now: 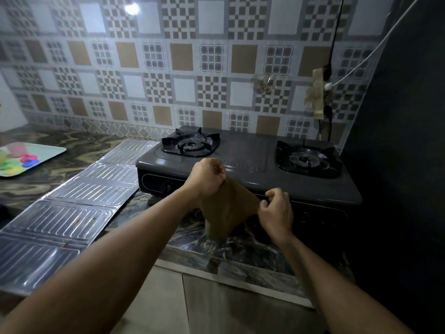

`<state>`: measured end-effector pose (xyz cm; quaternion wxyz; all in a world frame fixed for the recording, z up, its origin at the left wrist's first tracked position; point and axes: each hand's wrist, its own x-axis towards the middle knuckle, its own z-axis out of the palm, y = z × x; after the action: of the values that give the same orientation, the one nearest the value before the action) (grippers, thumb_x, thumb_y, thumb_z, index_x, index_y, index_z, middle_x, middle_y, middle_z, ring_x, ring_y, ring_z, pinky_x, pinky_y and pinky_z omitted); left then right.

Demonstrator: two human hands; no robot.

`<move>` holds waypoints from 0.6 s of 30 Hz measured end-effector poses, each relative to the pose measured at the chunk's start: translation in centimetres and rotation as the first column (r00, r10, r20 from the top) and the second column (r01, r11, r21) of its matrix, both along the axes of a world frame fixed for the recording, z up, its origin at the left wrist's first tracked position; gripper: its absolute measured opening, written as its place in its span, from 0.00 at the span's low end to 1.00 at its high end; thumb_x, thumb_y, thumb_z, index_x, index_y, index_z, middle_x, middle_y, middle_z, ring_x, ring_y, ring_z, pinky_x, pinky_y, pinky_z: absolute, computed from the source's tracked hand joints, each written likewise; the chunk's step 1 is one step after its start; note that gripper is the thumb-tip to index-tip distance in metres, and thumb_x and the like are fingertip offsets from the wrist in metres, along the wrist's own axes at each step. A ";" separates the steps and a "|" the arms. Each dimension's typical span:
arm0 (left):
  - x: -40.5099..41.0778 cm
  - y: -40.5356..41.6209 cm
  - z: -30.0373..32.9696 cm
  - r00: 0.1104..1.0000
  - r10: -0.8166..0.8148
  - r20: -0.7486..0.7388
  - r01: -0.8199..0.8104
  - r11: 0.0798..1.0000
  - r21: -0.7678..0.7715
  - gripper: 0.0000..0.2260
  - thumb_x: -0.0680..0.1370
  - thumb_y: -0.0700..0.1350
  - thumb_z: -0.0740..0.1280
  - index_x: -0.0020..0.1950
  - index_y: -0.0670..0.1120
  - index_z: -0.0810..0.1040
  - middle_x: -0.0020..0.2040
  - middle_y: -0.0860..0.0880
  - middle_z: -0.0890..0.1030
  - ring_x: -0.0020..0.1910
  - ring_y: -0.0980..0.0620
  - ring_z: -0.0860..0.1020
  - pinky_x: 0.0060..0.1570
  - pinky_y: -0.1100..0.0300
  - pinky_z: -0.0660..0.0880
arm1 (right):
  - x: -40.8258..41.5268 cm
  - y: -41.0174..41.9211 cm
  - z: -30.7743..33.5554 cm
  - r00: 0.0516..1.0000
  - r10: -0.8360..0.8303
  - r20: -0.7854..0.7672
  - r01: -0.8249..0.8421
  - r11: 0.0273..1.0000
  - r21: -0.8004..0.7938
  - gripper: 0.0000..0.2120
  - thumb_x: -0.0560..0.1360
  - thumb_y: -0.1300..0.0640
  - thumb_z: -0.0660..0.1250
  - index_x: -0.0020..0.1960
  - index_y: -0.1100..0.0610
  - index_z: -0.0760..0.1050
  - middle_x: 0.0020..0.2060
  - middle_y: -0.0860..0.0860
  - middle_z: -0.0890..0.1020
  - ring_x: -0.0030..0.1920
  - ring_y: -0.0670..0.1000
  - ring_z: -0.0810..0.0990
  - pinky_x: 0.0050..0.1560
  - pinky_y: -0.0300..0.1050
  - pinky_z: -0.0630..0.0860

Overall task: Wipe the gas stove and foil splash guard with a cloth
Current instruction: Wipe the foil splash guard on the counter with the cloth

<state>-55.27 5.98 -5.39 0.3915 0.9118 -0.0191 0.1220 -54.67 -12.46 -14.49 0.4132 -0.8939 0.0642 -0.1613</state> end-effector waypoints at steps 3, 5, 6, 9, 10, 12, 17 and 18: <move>-0.2 0.6 0.4 0.998 -0.035 0.054 0.036 0.999 -0.013 0.05 0.75 0.36 0.66 0.41 0.44 0.79 0.38 0.50 0.79 0.37 0.56 0.75 0.36 0.65 0.70 | -1.1 3.9 -0.9 0.973 0.049 -0.224 -0.003 0.979 0.203 0.05 0.74 0.54 0.64 0.44 0.55 0.73 0.42 0.52 0.77 0.46 0.56 0.77 0.45 0.47 0.74; -0.9 1.2 0.5 0.994 -0.096 0.051 0.097 0.995 -0.021 0.05 0.73 0.34 0.66 0.41 0.43 0.79 0.36 0.51 0.80 0.36 0.56 0.75 0.38 0.64 0.72 | -1.1 6.8 -1.2 0.848 0.346 -0.401 -0.010 0.769 0.640 0.08 0.79 0.54 0.60 0.45 0.57 0.74 0.39 0.54 0.78 0.41 0.55 0.78 0.41 0.48 0.76; -1.2 1.6 0.5 0.990 -0.139 0.036 0.140 0.990 -0.013 0.06 0.73 0.33 0.66 0.41 0.43 0.79 0.35 0.52 0.79 0.35 0.58 0.75 0.39 0.63 0.73 | -1.0 7.9 -1.0 0.803 0.465 -0.373 0.030 0.593 0.805 0.10 0.80 0.56 0.58 0.46 0.58 0.74 0.39 0.56 0.77 0.39 0.55 0.77 0.38 0.47 0.75; -2.9 3.6 0.1 0.976 -0.211 -0.050 0.212 0.977 0.009 0.08 0.72 0.32 0.68 0.41 0.44 0.80 0.34 0.56 0.79 0.32 0.65 0.74 0.37 0.69 0.73 | -0.8 11.4 -0.2 0.763 0.607 -0.223 0.150 0.168 0.974 0.16 0.81 0.55 0.55 0.43 0.61 0.76 0.37 0.60 0.80 0.34 0.57 0.79 0.35 0.45 0.78; -3.4 4.5 -0.4 0.973 -0.218 -0.080 0.219 0.976 0.006 0.08 0.72 0.32 0.69 0.41 0.44 0.81 0.34 0.56 0.79 0.32 0.66 0.74 0.37 0.70 0.73 | -0.7 12.6 -0.2 0.759 0.624 -0.187 0.174 0.083 0.981 0.20 0.81 0.53 0.53 0.41 0.61 0.78 0.34 0.60 0.81 0.33 0.57 0.81 0.34 0.45 0.80; -4.5 5.9 -1.3 0.973 -0.203 -0.109 0.204 0.979 -0.008 0.06 0.72 0.33 0.70 0.41 0.44 0.82 0.34 0.56 0.79 0.32 0.65 0.74 0.38 0.69 0.73 | -0.5 14.8 0.2 0.746 0.656 -0.113 0.213 -0.074 0.974 0.31 0.82 0.48 0.49 0.33 0.61 0.82 0.30 0.60 0.82 0.31 0.58 0.82 0.32 0.47 0.81; -6.4 10.1 -3.7 0.992 -0.020 -0.127 0.015 0.999 -0.042 0.03 0.72 0.40 0.71 0.42 0.47 0.81 0.35 0.59 0.78 0.36 0.64 0.75 0.39 0.73 0.70 | -2.1 22.0 -1.1 0.813 0.579 -0.062 0.168 -0.131 0.977 0.19 0.77 0.58 0.50 0.32 0.56 0.72 0.25 0.54 0.74 0.30 0.51 0.77 0.34 0.42 0.72; -6.5 11.1 -4.4 0.988 0.005 -0.157 -0.016 0.998 -0.068 0.02 0.71 0.44 0.71 0.40 0.50 0.80 0.36 0.58 0.79 0.38 0.63 0.77 0.42 0.69 0.73 | -2.3 23.4 -1.4 0.823 0.567 -0.027 0.110 -0.112 0.988 0.17 0.75 0.61 0.52 0.31 0.55 0.72 0.24 0.51 0.73 0.26 0.47 0.77 0.33 0.40 0.73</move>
<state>-61.75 17.04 -9.80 0.4223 0.9047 0.0208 0.0527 -57.00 10.94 -15.90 0.9184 -0.3085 0.0894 0.2309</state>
